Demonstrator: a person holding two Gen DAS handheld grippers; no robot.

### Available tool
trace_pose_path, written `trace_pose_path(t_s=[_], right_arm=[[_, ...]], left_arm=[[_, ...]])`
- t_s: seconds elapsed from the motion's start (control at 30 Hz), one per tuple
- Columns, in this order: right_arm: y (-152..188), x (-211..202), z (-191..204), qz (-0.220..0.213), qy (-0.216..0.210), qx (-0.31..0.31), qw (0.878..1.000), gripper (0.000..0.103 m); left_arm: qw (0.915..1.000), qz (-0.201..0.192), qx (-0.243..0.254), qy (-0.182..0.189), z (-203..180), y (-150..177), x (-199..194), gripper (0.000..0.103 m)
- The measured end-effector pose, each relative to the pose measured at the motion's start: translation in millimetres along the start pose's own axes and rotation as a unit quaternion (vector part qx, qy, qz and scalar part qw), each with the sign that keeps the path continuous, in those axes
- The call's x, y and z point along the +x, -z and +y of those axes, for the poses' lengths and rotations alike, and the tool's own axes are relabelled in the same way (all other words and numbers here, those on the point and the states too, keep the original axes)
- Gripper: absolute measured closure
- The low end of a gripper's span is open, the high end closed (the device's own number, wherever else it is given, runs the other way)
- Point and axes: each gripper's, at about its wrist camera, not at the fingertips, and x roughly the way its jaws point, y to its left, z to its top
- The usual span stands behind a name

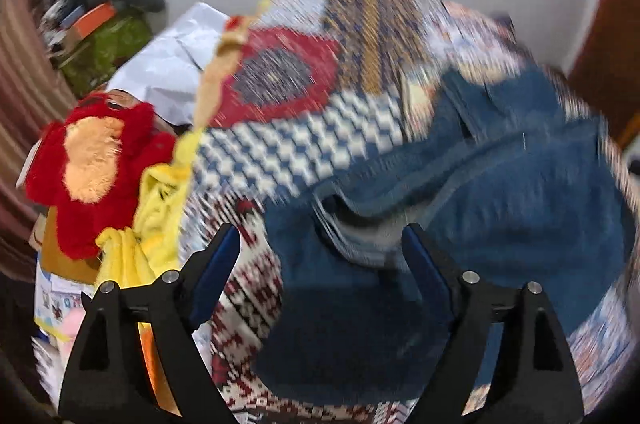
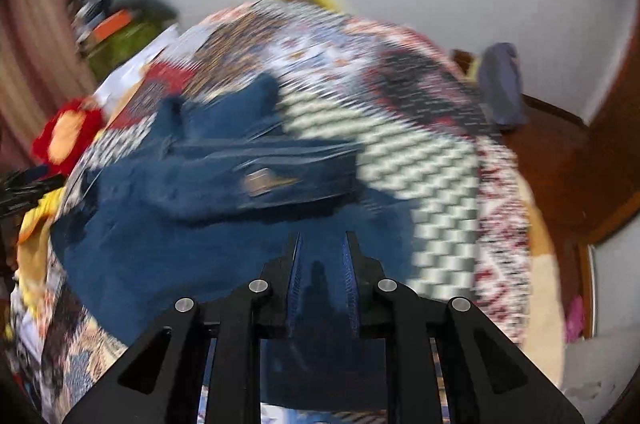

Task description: Fold large clothes

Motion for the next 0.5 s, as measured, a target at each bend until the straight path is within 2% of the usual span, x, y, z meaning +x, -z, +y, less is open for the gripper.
trace_pose_path(t_s=[0.1, 0.13, 0.23, 0.37, 0.43, 0.5], right_arm=[[4.0, 28.3, 32.0, 0.033, -0.017, -0.028, 0.999, 0.088], [5.4, 39.2, 40.3, 0.044, -0.020, -0.034, 0.998, 0.088], [5.9, 64.2, 57.2, 0.062, -0.011, -0.048, 0.997, 0.088], [-11.7, 83.1, 62.5, 0.048, 0.000, -0.064, 0.997, 0.088], [-24.0, 89.2, 53.8, 0.048, -0.013, -0.041, 0.998, 0.088], [-37.9, 96.0, 36.4, 0.026, -0.006, -0.004, 1.000, 0.088]], left_arm=[[0.9986, 0.034, 0.041, -0.001, -18.4, 17.7, 24.2, 0.020], [0.9975, 0.045, 0.054, -0.012, -25.0, 22.3, 35.6, 0.020], [0.9965, 0.045, 0.064, -0.028, -32.4, 22.1, 53.5, 0.020], [0.9989, 0.037, 0.018, -0.023, -15.7, -7.1, 68.9, 0.017], [0.9990, 0.033, -0.014, -0.028, -3.3, -24.5, 76.5, 0.017], [0.9985, 0.032, -0.031, -0.033, 5.3, -35.1, 82.1, 0.017]])
